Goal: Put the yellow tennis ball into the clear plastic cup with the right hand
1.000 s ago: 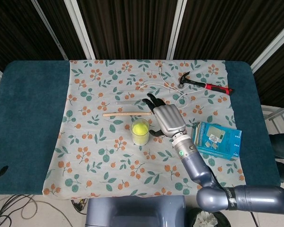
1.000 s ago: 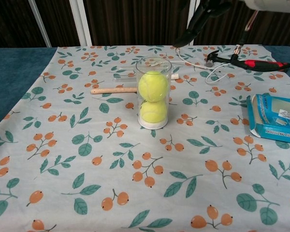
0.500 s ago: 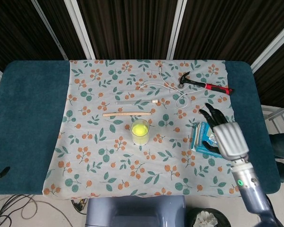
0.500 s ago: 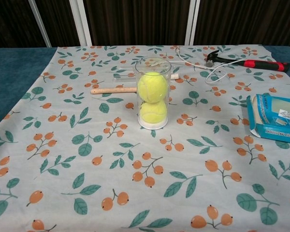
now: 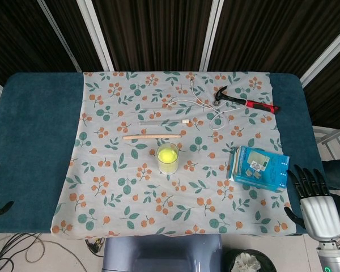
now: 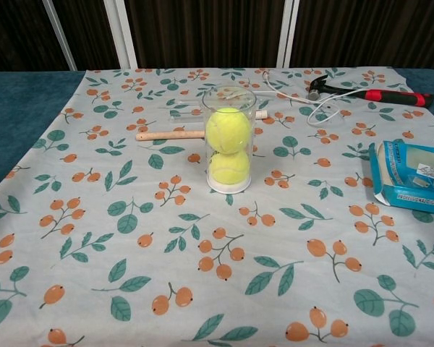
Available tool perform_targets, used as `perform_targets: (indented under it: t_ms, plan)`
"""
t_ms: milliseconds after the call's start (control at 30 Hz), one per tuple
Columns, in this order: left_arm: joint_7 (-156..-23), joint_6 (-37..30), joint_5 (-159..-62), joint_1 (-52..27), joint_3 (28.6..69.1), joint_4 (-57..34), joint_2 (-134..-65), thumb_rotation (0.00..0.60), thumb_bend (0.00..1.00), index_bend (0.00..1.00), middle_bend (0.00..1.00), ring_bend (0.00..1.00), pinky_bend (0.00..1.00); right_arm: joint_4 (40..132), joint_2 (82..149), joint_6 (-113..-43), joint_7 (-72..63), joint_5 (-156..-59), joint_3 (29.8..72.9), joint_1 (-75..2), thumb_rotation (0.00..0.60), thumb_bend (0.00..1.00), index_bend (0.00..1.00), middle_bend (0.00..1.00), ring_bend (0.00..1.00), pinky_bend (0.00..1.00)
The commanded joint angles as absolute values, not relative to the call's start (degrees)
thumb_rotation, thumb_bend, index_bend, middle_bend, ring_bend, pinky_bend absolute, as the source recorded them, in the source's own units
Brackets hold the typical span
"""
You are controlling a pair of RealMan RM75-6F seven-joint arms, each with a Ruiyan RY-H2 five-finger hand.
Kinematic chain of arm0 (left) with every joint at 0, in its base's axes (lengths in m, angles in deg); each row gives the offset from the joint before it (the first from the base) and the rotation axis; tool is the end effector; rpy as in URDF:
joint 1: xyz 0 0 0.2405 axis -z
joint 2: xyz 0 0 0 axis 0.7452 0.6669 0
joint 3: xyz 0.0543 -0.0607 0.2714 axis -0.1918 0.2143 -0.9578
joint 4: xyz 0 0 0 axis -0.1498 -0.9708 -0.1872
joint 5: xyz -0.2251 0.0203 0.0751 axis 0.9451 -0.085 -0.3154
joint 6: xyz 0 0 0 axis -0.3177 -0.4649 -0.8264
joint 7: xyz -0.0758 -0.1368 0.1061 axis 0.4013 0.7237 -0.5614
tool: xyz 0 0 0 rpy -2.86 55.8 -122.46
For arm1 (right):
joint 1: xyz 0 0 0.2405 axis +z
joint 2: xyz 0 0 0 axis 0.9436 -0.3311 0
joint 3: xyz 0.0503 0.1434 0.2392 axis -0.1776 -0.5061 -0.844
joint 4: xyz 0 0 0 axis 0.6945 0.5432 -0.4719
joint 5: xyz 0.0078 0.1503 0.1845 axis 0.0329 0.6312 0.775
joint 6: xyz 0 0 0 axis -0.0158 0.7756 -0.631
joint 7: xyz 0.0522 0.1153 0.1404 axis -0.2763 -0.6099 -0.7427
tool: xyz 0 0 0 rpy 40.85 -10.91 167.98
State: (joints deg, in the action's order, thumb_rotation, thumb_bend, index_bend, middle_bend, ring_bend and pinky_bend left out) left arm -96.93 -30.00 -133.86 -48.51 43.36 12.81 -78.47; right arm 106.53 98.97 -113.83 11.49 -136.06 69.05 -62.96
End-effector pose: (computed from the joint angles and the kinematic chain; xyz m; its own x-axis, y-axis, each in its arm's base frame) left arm -0.3489 0.1973 0.1683 0.4893 -0.0379 0.8713 0.8695 0.0985 -0.4841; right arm -0.3070 -0.2011 0.1361 0.5353 0.1132 0.8371 -0.8304 -0.1109 0.5460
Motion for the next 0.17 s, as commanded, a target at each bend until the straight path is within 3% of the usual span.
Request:
perform_targets:
  t_ms: [33, 167]
  plan:
    - [-97.21, -29.81, -134.02, -48.4, 43.23, 12.78, -78.56, 0.6, 0.02, 0.13, 0.0, 0.0, 0.0, 105.88, 99.52, -113.35, 12.68, -136.5, 68.23, -63.63, 0.6, 0.25, 0.07, 0.02, 0.05, 0.0]
    - [-97.49, -28.98, -133.78, -48.14, 43.04, 12.86, -78.48, 0.6, 0.02, 0.13, 0.0, 0.0, 0.0, 105.96, 99.7, -112.68, 13.6, -136.86, 67.51, -64.17, 0.6, 0.25, 0.07, 0.02, 0.05, 0.0]
